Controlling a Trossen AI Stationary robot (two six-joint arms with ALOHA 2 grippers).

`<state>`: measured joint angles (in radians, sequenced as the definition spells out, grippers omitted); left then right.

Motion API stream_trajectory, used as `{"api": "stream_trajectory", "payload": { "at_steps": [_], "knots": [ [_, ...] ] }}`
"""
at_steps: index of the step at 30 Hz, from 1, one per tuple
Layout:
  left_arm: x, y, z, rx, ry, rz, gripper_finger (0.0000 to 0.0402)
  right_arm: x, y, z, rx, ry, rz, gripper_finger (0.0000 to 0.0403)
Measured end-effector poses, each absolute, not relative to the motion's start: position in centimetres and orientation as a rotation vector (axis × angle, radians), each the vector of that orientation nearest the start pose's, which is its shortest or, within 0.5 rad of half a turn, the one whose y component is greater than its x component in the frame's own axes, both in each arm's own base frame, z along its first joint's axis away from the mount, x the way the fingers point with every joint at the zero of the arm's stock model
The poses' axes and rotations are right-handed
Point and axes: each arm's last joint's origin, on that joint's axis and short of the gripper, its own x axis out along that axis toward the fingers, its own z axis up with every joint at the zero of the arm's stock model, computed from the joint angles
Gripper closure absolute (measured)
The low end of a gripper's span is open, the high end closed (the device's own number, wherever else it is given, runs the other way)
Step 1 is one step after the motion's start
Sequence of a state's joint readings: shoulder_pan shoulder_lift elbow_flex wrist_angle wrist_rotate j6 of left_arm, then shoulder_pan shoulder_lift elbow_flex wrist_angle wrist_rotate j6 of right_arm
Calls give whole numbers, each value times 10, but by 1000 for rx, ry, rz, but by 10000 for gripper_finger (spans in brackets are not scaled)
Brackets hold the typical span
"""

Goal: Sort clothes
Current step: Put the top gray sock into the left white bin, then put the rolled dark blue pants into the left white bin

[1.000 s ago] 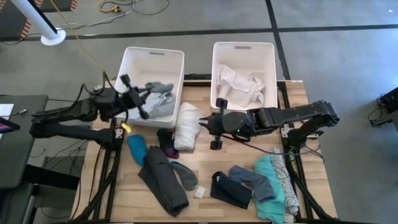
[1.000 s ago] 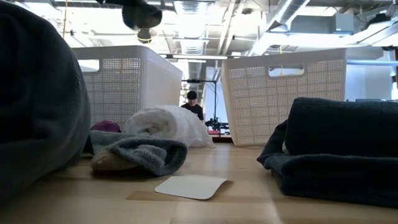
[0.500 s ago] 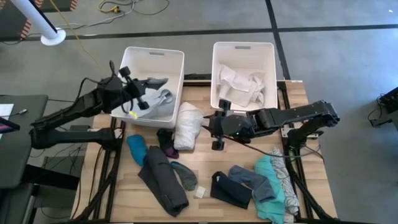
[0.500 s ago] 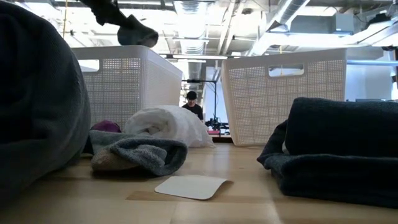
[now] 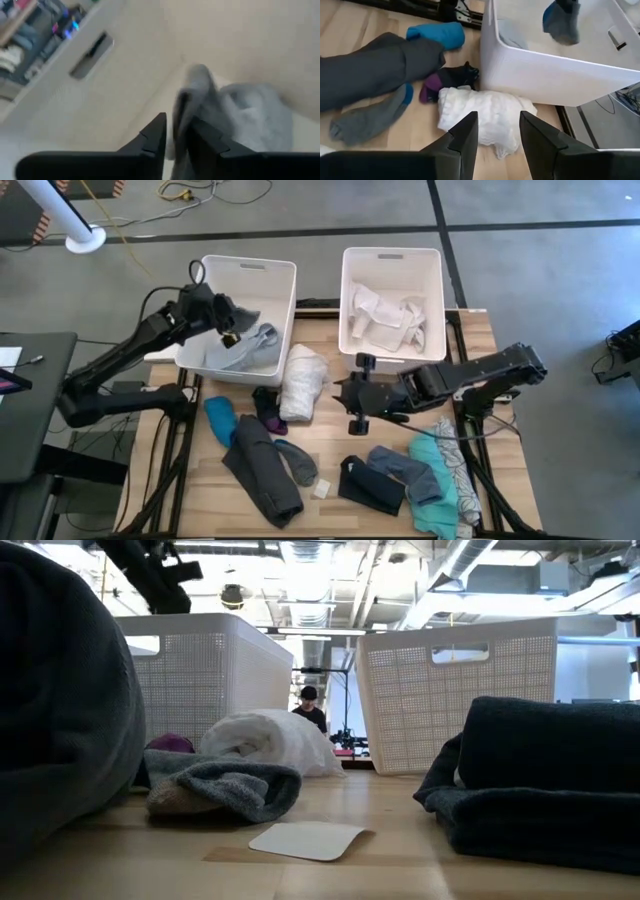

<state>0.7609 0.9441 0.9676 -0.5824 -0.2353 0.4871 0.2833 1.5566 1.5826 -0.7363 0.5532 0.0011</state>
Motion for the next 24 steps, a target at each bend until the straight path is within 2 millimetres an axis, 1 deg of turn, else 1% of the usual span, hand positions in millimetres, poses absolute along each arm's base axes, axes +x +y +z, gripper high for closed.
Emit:
{"api": "stream_trajectory", "payload": {
  "at_steps": [3,9,13,17,24],
  "knots": [
    [133,143,327,245,811,813,306,319,82,373,-297,655,-253,246],
    [134,146,325,223,806,822,274,316,87,372,-295,667,-259,246],
    [133,146,326,222,801,816,270,315,86,370,-282,683,-267,246],
    [131,141,330,212,749,777,270,315,86,370,-278,685,-269,246],
    [120,124,344,214,620,691,269,315,86,370,-278,683,-268,246]
  ]
}}
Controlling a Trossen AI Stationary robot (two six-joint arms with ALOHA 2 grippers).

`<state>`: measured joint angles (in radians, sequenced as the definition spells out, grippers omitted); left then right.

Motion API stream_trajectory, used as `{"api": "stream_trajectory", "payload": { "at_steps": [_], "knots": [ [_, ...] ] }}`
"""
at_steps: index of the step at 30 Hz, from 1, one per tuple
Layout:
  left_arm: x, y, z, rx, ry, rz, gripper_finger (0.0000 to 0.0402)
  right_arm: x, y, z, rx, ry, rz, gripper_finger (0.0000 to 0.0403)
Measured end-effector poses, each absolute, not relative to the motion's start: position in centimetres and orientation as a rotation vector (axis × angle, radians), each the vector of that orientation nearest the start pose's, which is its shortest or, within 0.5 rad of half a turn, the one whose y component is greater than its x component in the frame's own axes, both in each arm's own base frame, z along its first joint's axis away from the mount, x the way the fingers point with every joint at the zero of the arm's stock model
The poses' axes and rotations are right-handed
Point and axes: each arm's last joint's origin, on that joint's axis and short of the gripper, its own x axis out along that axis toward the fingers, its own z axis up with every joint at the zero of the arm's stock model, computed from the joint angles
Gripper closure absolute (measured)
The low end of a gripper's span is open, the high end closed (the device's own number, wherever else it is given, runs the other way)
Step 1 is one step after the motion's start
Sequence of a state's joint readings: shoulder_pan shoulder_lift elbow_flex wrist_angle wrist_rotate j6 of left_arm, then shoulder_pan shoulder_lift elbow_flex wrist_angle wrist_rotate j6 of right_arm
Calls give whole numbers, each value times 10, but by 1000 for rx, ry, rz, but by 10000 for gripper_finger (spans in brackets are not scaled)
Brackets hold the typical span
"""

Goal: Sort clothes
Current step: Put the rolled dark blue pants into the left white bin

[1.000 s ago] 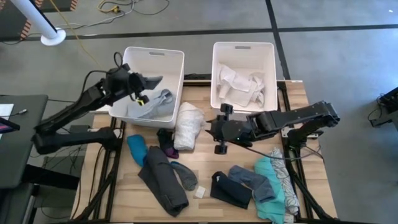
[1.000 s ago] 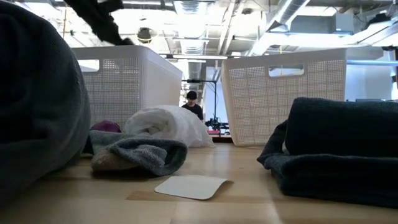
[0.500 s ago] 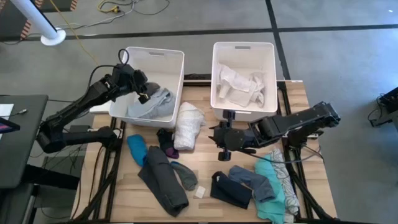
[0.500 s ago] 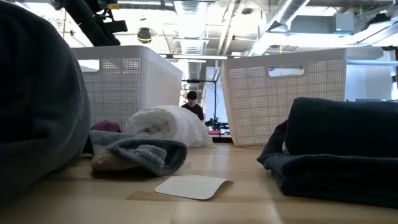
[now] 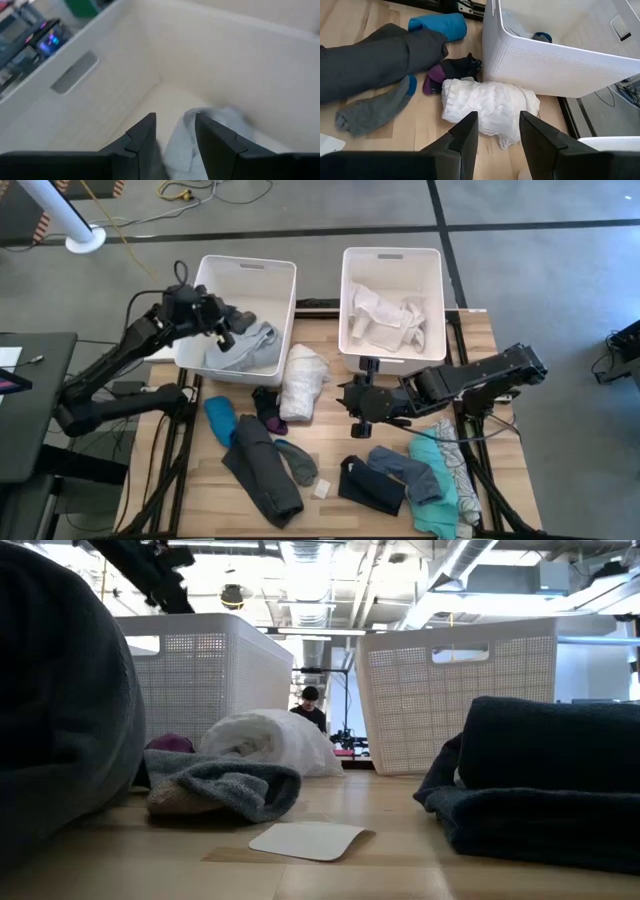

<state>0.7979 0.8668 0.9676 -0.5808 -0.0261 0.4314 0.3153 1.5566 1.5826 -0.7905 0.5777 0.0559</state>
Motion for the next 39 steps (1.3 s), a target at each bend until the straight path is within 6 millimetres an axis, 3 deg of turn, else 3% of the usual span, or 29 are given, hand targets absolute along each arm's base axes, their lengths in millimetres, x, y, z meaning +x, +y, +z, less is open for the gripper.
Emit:
{"api": "stream_trajectory", "payload": {
  "at_steps": [8,22,31,39],
  "knots": [
    [101,94,360,243,451,484,269,315,86,370,-275,678,-268,246],
    [86,42,363,257,321,15,269,314,91,370,-251,674,-258,246],
    [89,22,353,193,366,-245,269,314,91,370,-226,671,-266,246],
    [96,14,333,148,425,-342,269,319,94,366,-187,675,-223,246]
  ]
}}
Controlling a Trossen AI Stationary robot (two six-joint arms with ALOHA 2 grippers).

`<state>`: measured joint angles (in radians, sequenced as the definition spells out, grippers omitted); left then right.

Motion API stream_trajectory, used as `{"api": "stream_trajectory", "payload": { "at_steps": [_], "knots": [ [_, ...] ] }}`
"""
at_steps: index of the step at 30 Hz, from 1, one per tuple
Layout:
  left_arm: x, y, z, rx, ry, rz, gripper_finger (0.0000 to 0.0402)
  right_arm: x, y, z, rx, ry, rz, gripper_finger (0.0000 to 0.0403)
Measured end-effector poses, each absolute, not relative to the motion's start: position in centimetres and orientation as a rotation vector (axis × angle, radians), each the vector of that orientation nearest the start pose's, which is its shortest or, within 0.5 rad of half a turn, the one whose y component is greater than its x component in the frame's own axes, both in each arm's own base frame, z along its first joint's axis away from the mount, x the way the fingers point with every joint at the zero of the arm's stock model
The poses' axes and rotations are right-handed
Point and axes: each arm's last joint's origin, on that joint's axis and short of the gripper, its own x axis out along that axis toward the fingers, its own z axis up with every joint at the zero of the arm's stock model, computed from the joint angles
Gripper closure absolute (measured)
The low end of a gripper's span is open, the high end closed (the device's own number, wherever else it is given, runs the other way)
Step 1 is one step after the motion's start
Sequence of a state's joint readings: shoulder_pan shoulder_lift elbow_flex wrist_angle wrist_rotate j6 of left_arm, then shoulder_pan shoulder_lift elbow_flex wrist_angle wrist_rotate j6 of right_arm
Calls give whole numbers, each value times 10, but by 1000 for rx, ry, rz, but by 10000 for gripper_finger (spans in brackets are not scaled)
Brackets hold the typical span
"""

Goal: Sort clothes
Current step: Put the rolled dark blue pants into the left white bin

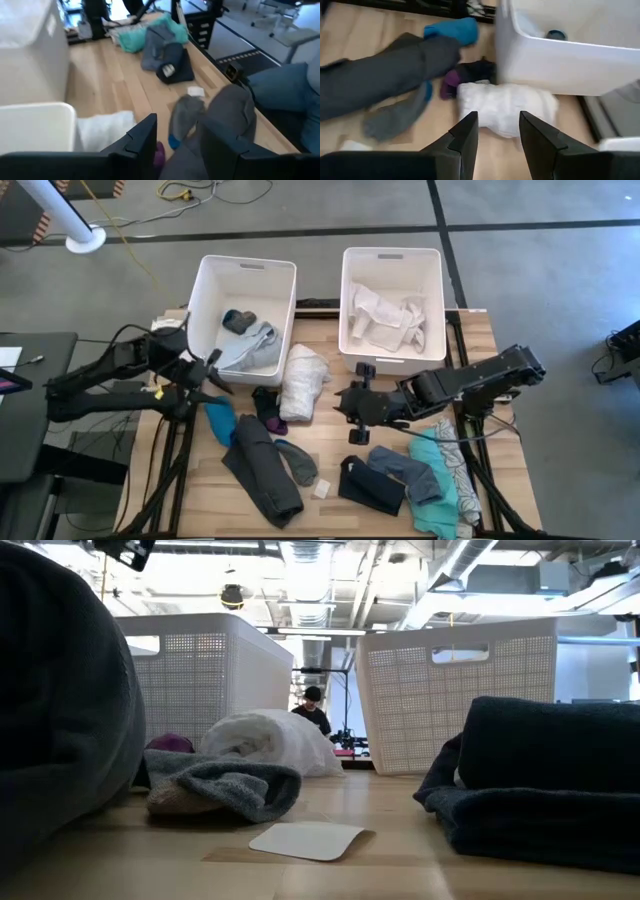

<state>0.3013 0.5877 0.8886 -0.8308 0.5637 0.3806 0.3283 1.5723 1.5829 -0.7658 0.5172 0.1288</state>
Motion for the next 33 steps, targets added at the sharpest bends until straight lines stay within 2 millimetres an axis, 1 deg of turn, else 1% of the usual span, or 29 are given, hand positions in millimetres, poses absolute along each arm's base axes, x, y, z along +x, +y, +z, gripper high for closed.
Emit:
{"api": "stream_trajectory", "payload": {
  "at_steps": [5,8,12,15,19,23,27,33],
  "knots": [
    [103,12,315,131,474,-368,269,329,101,351,-160,746,-118,246],
    [105,11,306,131,503,-371,269,335,107,339,-120,807,-41,246],
    [109,8,297,122,512,-392,269,337,119,320,-64,926,29,246],
    [113,4,292,118,499,-419,269,337,128,304,-24,1030,30,246],
    [122,-2,286,122,461,-465,269,332,142,285,21,1152,-25,246],
    [133,-10,280,151,449,-499,269,328,160,269,45,1230,-54,245],
    [148,-20,276,178,460,-530,269,320,179,267,100,1246,-35,236],
    [171,-41,268,209,473,-584,269,306,204,270,204,1227,-46,202]
  ]
}}
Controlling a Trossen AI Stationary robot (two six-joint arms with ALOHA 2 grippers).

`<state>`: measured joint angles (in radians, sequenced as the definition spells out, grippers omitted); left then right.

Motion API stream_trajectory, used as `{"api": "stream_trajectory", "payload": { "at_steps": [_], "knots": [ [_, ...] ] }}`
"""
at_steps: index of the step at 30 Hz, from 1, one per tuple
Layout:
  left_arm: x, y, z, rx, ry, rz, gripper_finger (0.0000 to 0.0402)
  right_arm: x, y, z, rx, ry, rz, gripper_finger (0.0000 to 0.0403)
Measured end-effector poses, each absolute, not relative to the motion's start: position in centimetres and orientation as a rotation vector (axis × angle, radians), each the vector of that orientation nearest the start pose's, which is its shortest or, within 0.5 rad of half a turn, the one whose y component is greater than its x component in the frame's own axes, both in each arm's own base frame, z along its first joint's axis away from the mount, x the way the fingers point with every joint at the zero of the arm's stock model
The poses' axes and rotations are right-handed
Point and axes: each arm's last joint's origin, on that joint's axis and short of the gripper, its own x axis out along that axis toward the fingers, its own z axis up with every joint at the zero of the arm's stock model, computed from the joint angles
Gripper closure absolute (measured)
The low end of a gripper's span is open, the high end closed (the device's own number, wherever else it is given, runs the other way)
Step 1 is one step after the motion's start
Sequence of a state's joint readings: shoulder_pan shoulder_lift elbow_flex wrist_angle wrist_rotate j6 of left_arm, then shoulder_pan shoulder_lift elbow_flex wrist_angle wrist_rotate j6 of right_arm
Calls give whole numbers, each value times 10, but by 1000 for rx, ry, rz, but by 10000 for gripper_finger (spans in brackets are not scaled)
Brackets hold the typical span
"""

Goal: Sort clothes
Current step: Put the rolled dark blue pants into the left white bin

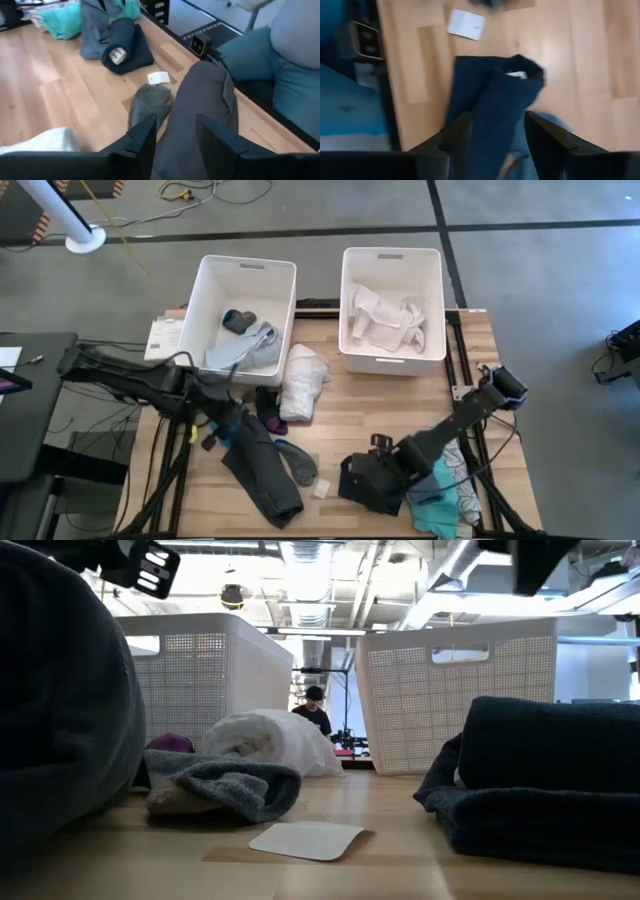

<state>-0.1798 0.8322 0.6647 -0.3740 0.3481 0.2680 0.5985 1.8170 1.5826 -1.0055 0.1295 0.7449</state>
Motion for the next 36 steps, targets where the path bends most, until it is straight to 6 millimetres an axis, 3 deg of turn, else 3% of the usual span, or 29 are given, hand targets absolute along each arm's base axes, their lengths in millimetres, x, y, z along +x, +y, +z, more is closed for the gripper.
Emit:
{"api": "stream_trajectory", "payload": {
  "at_steps": [6,12,22,28,32,36],
  "knots": [
    [190,-64,256,257,493,-616,269,298,229,254,251,1253,-96,164],
    [202,-82,244,295,503,-630,269,301,245,218,217,1321,-181,149],
    [212,-95,228,302,567,-644,269,308,242,154,112,1489,-395,147],
    [212,-97,225,307,581,-635,269,314,239,131,53,1524,-431,148],
    [212,-97,226,307,580,-631,269,314,237,129,23,1510,-464,175],
    [213,-96,225,329,579,-598,269,313,232,133,-21,1444,-533,257]
  ]
}}
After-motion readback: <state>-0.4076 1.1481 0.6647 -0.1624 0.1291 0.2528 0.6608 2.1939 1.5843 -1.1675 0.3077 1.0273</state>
